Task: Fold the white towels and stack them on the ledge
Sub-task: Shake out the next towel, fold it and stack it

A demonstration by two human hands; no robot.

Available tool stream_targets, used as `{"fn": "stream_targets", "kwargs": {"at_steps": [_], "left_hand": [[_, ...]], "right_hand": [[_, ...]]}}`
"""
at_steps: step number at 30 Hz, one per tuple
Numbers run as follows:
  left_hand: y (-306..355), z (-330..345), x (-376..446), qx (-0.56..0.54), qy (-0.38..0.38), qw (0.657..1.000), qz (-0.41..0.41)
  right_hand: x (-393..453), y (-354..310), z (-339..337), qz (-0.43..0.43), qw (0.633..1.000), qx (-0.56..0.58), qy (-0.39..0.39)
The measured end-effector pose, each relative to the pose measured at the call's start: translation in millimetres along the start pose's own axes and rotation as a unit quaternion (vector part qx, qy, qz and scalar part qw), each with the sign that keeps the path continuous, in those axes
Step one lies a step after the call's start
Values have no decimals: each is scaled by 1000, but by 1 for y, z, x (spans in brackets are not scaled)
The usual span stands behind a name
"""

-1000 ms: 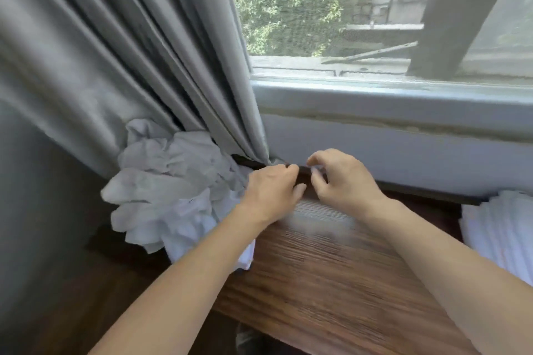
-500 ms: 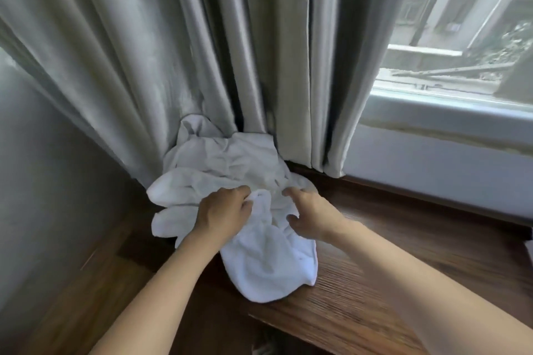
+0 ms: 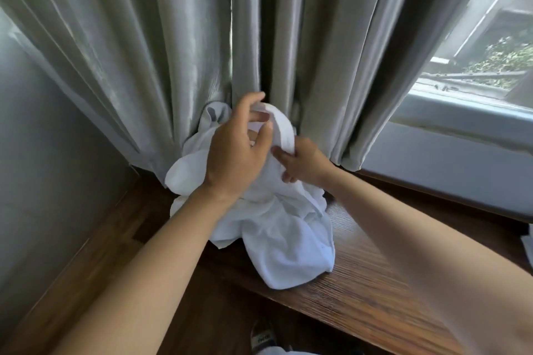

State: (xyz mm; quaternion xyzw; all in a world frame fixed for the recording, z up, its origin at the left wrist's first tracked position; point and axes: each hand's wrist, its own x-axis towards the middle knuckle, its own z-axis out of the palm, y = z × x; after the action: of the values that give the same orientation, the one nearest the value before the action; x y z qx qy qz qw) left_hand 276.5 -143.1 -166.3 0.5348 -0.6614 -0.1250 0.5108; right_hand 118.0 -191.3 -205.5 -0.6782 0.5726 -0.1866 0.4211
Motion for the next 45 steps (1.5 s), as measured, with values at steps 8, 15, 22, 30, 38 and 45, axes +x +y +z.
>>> {"fn": "stream_targets", "kwargs": {"at_steps": [8, 15, 22, 30, 38, 45], "left_hand": [[-63, 75, -121, 210, -450, 863, -91], [-95, 114, -148, 339, -516, 787, 4], [-47, 45, -104, 81, -257, 962, -52], [-25, -39, -31, -306, 1, 914, -267], [8, -61, 21, -441, 51, 833, -331], [44, -53, 57, -445, 41, 842, -301]], "right_hand": [[18, -8, -9, -27, 998, -64, 2], [36, 11, 21, -32, 997, -51, -57], [47, 21, 16, -21, 989, -129, -69], [46, 1, -5, 51, 991, -6, -127], [33, -35, -29, 12, 985, -71, 155], [-24, -81, -62, -140, 962, 215, 93]]}}
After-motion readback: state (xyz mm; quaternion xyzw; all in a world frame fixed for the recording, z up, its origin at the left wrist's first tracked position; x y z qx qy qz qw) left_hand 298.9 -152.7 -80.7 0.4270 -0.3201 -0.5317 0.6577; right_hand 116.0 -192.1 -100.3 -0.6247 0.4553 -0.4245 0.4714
